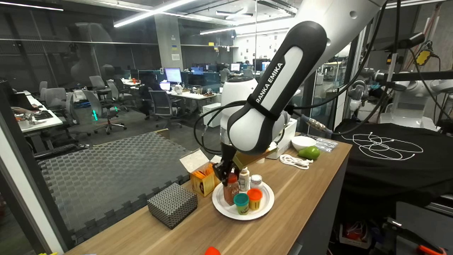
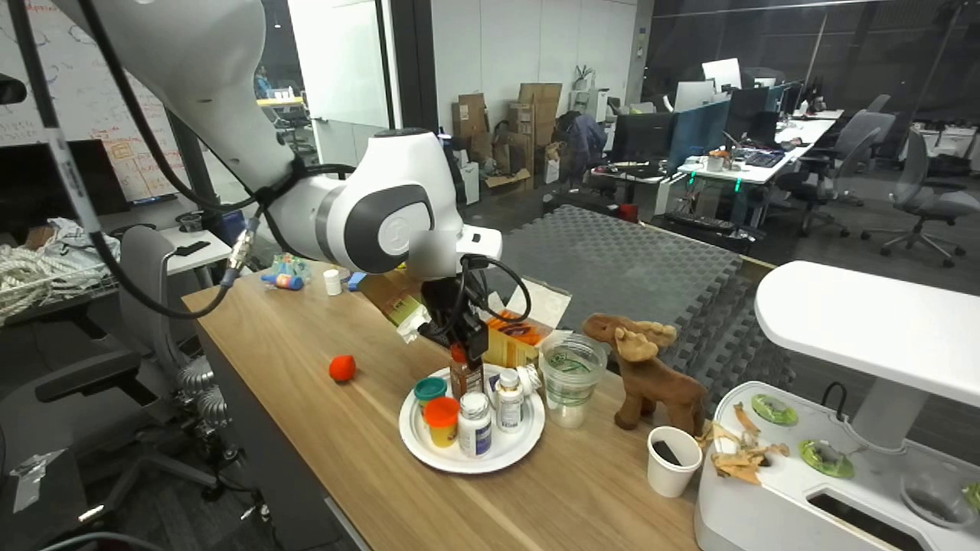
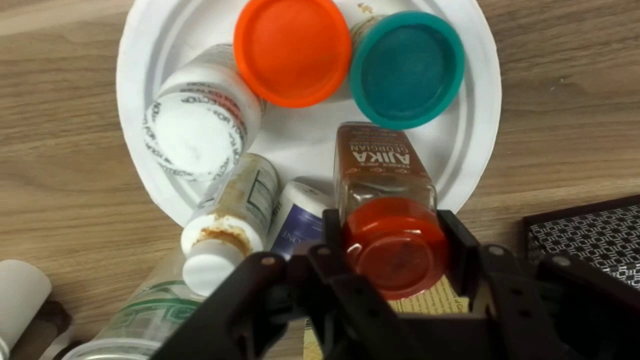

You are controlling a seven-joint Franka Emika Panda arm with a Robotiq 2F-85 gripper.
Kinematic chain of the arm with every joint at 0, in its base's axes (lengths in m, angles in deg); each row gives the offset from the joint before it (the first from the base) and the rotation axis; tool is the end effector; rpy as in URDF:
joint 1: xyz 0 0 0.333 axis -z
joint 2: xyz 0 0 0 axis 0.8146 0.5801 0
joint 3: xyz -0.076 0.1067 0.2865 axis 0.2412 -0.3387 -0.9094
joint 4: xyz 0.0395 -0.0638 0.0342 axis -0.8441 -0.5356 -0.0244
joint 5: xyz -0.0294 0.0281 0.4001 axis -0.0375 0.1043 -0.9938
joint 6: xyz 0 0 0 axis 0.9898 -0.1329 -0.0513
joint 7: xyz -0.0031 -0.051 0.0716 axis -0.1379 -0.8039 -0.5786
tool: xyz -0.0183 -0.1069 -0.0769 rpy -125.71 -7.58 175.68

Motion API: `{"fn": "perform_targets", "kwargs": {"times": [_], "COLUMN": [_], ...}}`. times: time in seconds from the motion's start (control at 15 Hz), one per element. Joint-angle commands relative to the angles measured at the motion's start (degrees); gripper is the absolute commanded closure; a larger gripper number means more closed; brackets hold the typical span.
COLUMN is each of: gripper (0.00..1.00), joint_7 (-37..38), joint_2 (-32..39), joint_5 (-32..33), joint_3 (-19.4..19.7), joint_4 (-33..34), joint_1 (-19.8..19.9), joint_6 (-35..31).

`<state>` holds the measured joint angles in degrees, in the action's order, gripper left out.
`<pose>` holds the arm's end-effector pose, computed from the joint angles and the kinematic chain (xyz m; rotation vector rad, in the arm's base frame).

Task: Pick up all the objects surrounding the white plate and arrange them on the plate

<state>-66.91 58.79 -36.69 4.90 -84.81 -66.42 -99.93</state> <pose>0.6250 0.0415 0.1371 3.0480 -0.2312 0.3088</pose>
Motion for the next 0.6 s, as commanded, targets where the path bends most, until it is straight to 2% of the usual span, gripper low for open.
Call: {"fn": "perform_targets", "kwargs": {"times": [0.0,0.53], "gripper": [0.76,0.76], "joint_7": [2.0,0.5], "joint_2": [0.5,0.1], "joint_5": [2.4,1.6], "joint_3": [3.1,2.6], "joint_4": [-0.4,-1.4], "joint_1": [-1.6,0.1], "joint_6": [-1.5,-0.9]}}
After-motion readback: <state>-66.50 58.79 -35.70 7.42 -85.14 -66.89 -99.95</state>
